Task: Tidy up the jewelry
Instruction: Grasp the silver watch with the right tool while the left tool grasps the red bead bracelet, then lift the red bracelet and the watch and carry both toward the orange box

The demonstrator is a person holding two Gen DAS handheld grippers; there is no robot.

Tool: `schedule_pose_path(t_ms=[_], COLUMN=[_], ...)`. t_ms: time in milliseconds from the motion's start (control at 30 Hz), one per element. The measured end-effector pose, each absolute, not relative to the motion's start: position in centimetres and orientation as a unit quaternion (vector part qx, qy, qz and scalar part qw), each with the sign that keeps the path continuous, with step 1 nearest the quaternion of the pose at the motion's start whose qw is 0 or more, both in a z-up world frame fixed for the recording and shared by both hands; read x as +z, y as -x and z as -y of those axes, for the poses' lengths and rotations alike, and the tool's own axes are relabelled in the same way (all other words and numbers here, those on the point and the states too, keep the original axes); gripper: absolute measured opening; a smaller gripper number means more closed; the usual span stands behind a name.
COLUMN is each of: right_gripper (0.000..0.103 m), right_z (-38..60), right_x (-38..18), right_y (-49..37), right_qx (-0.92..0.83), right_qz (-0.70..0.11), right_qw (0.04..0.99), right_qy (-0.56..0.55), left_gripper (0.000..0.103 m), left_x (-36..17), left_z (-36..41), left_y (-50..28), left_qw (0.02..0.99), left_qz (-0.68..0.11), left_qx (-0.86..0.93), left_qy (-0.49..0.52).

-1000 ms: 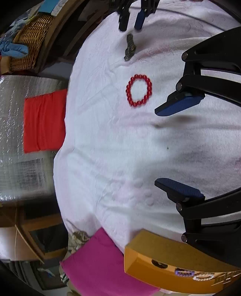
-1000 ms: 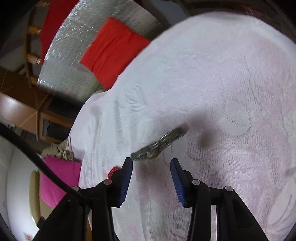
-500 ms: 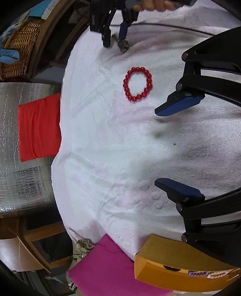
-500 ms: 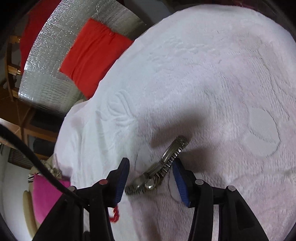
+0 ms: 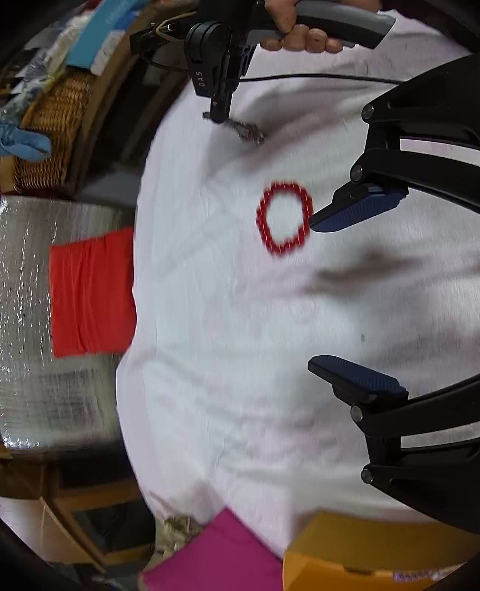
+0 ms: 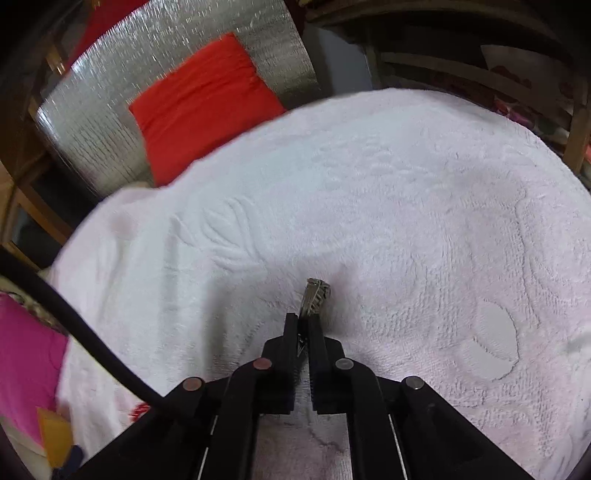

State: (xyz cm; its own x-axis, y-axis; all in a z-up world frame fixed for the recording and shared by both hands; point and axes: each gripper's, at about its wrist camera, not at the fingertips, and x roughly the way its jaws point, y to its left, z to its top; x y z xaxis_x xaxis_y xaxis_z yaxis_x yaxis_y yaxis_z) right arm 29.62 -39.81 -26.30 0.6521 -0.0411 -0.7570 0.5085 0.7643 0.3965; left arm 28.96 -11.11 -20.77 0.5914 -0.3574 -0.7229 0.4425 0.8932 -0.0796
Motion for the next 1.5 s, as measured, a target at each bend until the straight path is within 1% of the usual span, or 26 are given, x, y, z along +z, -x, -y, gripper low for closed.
schedule_pose_path(t_ms=[167,367,533,733,900,967,1000,1067,1100,1133,1167,1200,1267,1333,1367,1500], right_gripper=[0.003,0.003,0.003,0.003,0.003,0.003,0.003,0.004,0.006,0.006,0.006,0.006,0.006,0.014,0.015,0.016], right_z=[41.1,42.2,42.4,42.6,42.6,42.7,42.8,42.8,42.9,42.9,43.1,43.2,43.2,43.0,42.8,41.9], right_x=[-25.2,-25.0,-25.9,-26.5,-27.1,-27.5,-27.7,-28.0,-28.1,-28.2,-28.4,-28.5,-28.6,-28.7,-28.6,-28.4], right_y=[-27.7,-27.1,-27.4,-27.4,-27.5,-27.6,-27.6,-27.6,-27.7,-27.7,-27.7,-27.7,-27.9,-28.3,-28.5,-28.9], right_qx=[-0.123,-0.107,-0.105,-0.104,-0.109,-0.11,-0.111,-0.112,-0.113,-0.114,-0.117,-0.118,-0.126,-0.128,-0.128,-0.124], right_qz=[-0.349,-0.329,-0.334,-0.34,-0.347,-0.351,-0.354,-0.36,-0.365,-0.367,-0.37,-0.37,-0.373,-0.377,-0.376,-0.367], right_qw=[0.864,0.865,0.858,0.851,0.846,0.841,0.838,0.833,0.829,0.825,0.82,0.818,0.818,0.818,0.823,0.843], right_qy=[-0.342,-0.364,-0.375,-0.387,-0.39,-0.397,-0.4,-0.405,-0.41,-0.414,-0.421,-0.424,-0.421,-0.415,-0.406,-0.373], left_gripper=[0.07,0.071,0.072,0.071,0.071,0.06,0.048,0.046,0.041,0.021,0.013,0.011,0.009,0.009,0.009,0.009], left_x=[-21.3,-22.2,-23.0,-22.2,-22.2,-22.6,-23.0,-23.2,-23.2,-23.2,-23.6,-23.9,-24.0,-23.9,-23.8,-23.5], left_z=[12.0,14.7,16.2,16.9,18.0,18.4,18.8,19.2,19.3,19.4,19.6,19.8,19.8,19.8,19.6,18.6], left_y=[-29.7,-30.4,-31.2,-30.8,-30.1,-30.0,-30.1,-29.9,-29.9,-29.9,-30.2,-30.2,-30.1,-30.1,-30.2,-30.3], left_qw=[0.879,0.87,0.863,0.866,0.864,0.858,0.853,0.857,0.856,0.854,0.844,0.839,0.841,0.839,0.836,0.834], left_qz=[-0.4,-0.411,-0.425,-0.412,-0.401,-0.406,-0.414,-0.404,-0.403,-0.404,-0.42,-0.429,-0.423,-0.424,-0.429,-0.434], left_qx=[-0.259,-0.271,-0.272,-0.279,-0.297,-0.305,-0.307,-0.303,-0.307,-0.311,-0.318,-0.318,-0.321,-0.325,-0.33,-0.333], left_qy=[-0.027,-0.04,-0.034,-0.038,-0.063,-0.07,-0.08,-0.101,-0.106,-0.107,-0.103,-0.101,-0.105,-0.102,-0.092,-0.076])
